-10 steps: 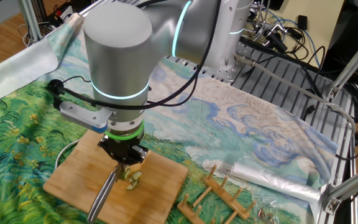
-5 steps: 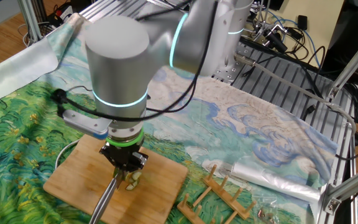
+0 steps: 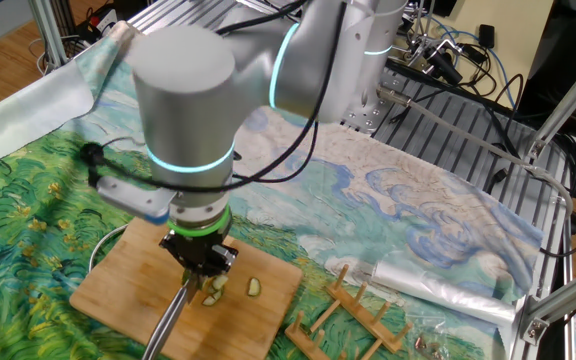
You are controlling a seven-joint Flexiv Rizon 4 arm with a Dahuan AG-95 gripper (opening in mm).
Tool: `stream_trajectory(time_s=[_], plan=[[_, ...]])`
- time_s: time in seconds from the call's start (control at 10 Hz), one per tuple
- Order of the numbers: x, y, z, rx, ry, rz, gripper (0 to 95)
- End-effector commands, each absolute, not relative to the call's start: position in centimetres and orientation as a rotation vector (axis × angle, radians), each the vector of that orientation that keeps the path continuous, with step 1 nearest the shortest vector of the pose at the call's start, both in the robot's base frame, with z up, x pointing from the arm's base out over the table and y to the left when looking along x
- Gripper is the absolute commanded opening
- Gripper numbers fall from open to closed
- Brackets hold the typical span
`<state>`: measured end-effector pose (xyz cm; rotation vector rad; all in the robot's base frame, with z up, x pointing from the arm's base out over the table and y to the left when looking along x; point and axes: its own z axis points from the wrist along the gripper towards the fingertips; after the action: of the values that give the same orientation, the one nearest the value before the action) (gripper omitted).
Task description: Chop the cucumber into shreds
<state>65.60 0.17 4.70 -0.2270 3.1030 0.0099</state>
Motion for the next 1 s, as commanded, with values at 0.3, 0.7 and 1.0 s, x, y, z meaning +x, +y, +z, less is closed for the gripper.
stream_trajectory(time_s=[0.3, 0.7, 1.0], plan=[[65.2, -0.1, 6.5, -0.237, 3.109, -0.026, 0.0], [65.1, -0.3, 7.4, -0.251, 3.11, -0.029, 0.0], [65.1, -0.8, 7.2, -0.26, 3.108, -0.033, 0.0]])
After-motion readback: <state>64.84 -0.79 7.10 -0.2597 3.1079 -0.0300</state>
